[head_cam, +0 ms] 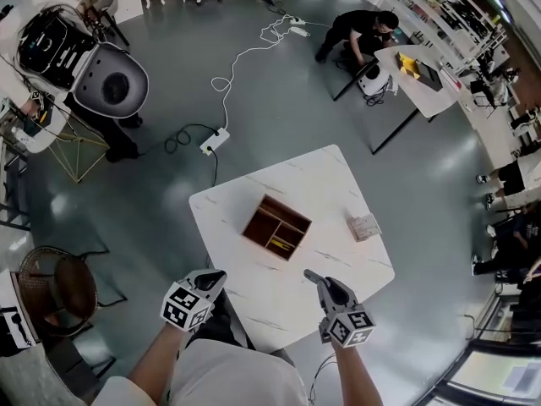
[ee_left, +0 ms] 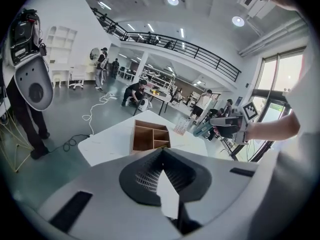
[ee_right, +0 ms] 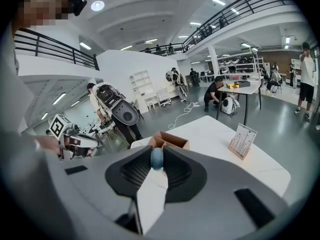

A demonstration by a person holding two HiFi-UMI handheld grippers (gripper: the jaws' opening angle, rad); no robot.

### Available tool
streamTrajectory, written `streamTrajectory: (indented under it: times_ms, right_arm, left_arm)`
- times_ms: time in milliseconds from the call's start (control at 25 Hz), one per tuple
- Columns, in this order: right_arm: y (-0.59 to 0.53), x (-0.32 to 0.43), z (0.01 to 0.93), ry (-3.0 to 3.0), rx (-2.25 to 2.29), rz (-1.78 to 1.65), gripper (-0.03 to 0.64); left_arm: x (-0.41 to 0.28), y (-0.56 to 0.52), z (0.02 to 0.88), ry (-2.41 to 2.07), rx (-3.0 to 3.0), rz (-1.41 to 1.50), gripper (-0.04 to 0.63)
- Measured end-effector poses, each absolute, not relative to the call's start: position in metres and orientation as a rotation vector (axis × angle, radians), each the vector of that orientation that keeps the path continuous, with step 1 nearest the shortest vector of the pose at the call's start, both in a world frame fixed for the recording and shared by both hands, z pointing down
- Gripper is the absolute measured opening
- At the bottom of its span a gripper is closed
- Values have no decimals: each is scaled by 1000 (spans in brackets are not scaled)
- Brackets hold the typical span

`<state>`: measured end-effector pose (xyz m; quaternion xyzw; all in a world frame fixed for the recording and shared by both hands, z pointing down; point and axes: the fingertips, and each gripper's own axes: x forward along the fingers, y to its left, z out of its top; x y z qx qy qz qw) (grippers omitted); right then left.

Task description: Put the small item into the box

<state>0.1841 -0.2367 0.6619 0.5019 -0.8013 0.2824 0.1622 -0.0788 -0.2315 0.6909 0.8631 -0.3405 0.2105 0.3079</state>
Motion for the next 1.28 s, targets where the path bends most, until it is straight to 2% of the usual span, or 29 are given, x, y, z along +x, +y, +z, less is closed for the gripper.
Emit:
streamTrajectory:
  times_ms: [760,1280]
  right_arm:
    - [-285,158,743,-2166,1452,913,84]
    - [-302,144,802,-2058,1473,936,84]
  left_arm:
    - [-71,-265,728,-768,2291,615,14]
    - [-101,-262,746,-765,2249,658,14]
